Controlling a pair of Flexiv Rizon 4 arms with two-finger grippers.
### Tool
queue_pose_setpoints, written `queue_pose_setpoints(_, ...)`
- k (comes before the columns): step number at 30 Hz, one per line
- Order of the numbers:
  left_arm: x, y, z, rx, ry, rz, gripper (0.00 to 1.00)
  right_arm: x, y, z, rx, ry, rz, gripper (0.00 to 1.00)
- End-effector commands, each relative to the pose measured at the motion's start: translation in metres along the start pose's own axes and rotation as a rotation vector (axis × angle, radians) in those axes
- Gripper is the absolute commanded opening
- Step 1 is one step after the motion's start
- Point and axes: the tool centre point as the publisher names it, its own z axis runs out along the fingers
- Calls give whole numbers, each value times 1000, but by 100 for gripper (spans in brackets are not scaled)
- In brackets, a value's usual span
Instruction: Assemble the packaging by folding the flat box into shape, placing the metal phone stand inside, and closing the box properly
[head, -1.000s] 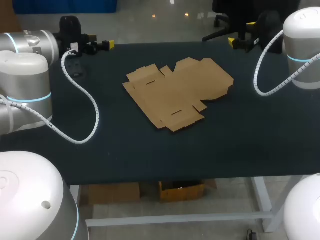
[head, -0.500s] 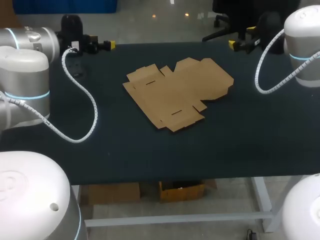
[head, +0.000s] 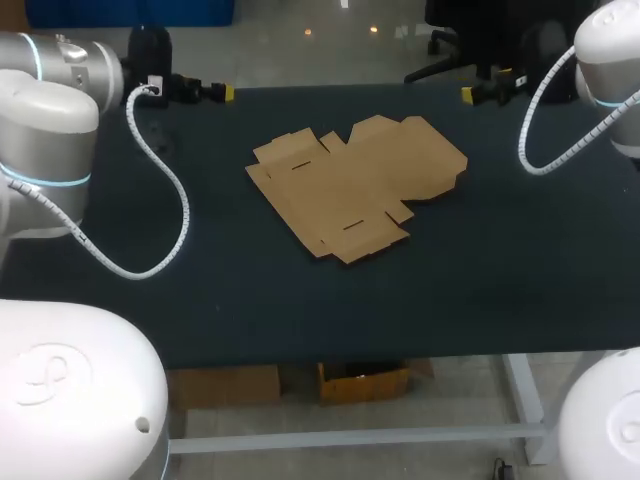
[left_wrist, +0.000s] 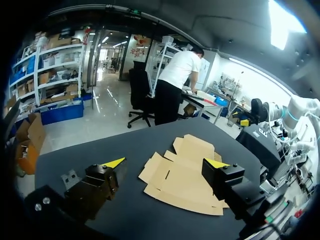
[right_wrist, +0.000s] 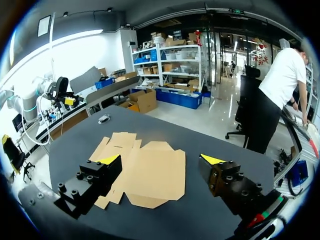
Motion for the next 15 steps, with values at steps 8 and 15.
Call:
queue_pose_setpoints(8, 3, 9, 1, -231, 18, -38, 100, -3, -16, -8, 139, 10, 165, 100)
queue_pose_setpoints(15, 3, 14, 2, -299, 35, -55, 100, -1, -26, -16, 145, 7, 264, 100)
